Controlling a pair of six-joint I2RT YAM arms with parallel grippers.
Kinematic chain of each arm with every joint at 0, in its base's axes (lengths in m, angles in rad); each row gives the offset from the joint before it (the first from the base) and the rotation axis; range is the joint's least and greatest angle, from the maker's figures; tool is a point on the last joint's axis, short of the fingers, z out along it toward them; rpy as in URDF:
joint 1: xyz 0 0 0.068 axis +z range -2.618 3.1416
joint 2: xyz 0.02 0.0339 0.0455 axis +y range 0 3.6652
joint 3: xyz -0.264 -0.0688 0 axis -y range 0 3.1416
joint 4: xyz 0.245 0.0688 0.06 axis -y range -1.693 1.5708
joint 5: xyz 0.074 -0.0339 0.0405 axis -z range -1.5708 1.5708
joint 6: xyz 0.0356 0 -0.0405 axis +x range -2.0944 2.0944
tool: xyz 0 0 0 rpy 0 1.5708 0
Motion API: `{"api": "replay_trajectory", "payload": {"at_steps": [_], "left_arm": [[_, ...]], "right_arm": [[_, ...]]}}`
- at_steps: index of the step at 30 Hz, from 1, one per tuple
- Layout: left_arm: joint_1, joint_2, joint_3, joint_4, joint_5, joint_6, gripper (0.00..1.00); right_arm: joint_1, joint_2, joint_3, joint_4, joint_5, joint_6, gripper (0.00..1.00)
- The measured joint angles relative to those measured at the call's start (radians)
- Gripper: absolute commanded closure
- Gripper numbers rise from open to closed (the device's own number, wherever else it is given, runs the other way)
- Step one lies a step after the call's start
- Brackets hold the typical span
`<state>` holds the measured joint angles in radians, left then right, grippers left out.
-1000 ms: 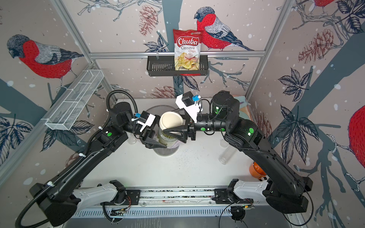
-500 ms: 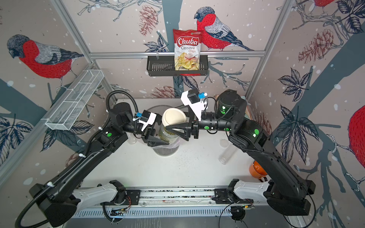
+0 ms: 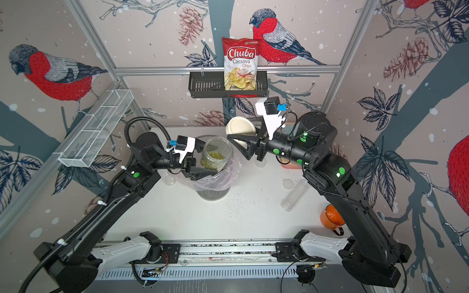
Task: Empty moldy mung beans from jars
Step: Unscrew the lid from the jar, then place the lid at the center of the board.
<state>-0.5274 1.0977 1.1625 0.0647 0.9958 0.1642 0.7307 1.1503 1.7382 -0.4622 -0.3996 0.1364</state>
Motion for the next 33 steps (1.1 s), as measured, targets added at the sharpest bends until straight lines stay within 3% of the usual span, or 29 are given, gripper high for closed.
{"api": "replay_trajectory", "payload": {"at_steps": [23,33], "left_arm": [[0.027,-0.042,-0.048,-0.001,-0.468,0.112,1.00],[0.027,-0.055,-0.065,0.000,-0.587,0.150,1.00]], "right_arm": [[-0.152,0.061,-0.003,-0.125,0.403,0.101,0.32],[-0.177,0.043,-0.137,-0.174,0.553,0.153,0.32]]}}
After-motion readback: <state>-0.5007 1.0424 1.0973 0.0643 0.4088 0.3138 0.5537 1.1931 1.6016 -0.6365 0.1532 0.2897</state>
